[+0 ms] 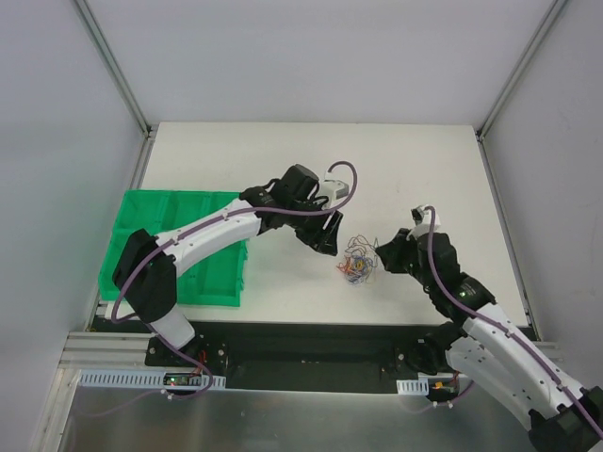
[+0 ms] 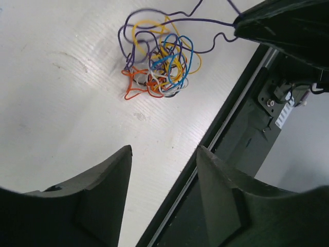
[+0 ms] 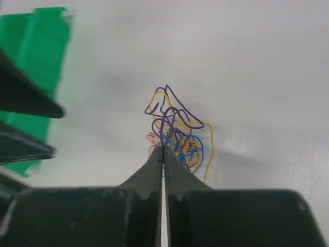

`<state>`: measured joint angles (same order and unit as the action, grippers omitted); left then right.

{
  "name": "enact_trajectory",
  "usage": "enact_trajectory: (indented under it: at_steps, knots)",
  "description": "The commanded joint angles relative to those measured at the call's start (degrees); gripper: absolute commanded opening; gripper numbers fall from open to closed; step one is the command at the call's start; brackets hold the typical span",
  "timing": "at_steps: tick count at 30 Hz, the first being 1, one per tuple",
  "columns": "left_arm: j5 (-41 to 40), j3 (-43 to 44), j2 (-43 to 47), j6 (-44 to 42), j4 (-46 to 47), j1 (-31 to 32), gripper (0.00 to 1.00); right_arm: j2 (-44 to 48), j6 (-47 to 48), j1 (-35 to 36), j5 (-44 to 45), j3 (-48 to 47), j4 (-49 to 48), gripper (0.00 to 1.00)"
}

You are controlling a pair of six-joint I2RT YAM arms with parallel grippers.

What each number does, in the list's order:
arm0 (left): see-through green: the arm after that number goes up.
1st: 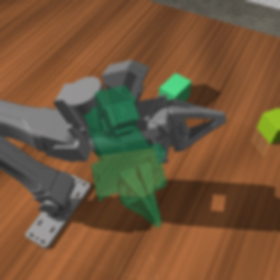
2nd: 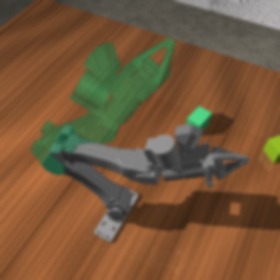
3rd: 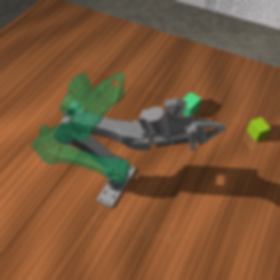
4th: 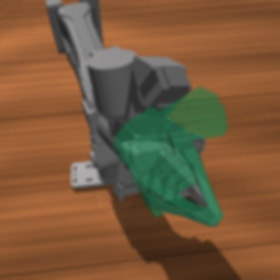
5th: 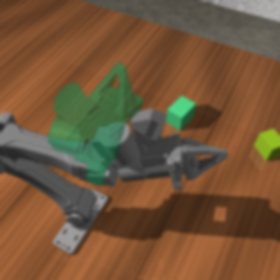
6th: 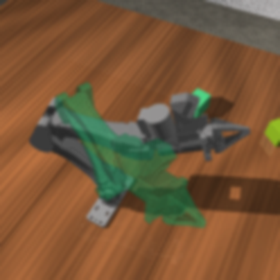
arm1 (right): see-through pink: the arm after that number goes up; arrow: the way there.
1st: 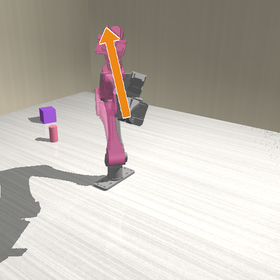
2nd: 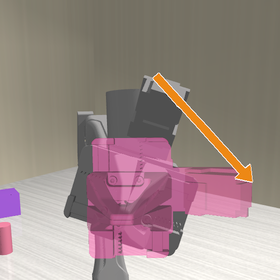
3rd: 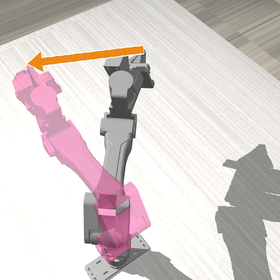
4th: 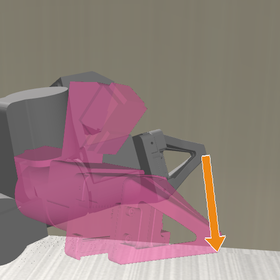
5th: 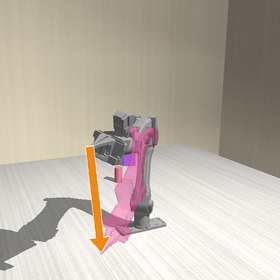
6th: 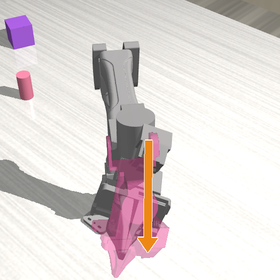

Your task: Untangle the cables

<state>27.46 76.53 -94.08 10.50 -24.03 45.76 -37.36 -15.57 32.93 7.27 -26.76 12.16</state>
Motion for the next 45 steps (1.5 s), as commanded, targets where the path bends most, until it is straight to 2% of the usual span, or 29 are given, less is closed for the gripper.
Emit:
enact_trajectory:
  at_steps: [1,5,10,15,18,22,25,36,39,45]
  knots:
    - [0.15,-4.19,9.24,-1.89,5.91,0.12,0.56,2.38,2.74,0.12,-15.95,-8.72,-4.78,0.01]
    - [-4.43,-11.39,20.83,-3.29,13.82,0.12,0.65,4.92,2.65,0.21,-20.80,-14.88,-5.74,0.01]
    - [-10.49,-19.92,32.02,-4.17,23.14,0.12,0.72,4.85,-0.06,0.21,-22.72,-17.80,-6.89,0.01]
    - [-9.02,-21.34,33.62,-4.52,25.79,0.12,0.79,-0.50,-3.93,0.30,-35.02,-15.34,-15.66,0.01]
    - [-2.79,-20.46,31.78,-4.79,25.79,0.21,0.82,-2.36,-3.33,0.65,-36.01,-15.34,-15.60,0.01]
    - [4.52,-18.44,28.44,-4.88,24.74,0.21,0.58,-3.85,-2.18,0.65,-35.47,-15.51,-13.22,0.01]
    - [5.05,-18.17,27.38,-4.79,24.56,0.21,0.49,-4.91,-2.36,0.56,-37.15,-15.60,-13.31,0.01]
    - [9.01,-15.89,22.02,-2.95,24.99,0.21,0.47,-5.88,-5.69,0.65,-39.87,-13.40,-18.66,0.01]
    - [9.45,-15.45,20.96,-2.33,25.61,0.21,0.44,-6.49,-6.92,0.73,-40.40,-12.53,-20.68,0.01]
    - [11.03,-15.80,20.69,-2.33,26.40,0.30,0.14,-6.93,-8.16,0.65,-40.14,-11.47,-22.62,0.01]
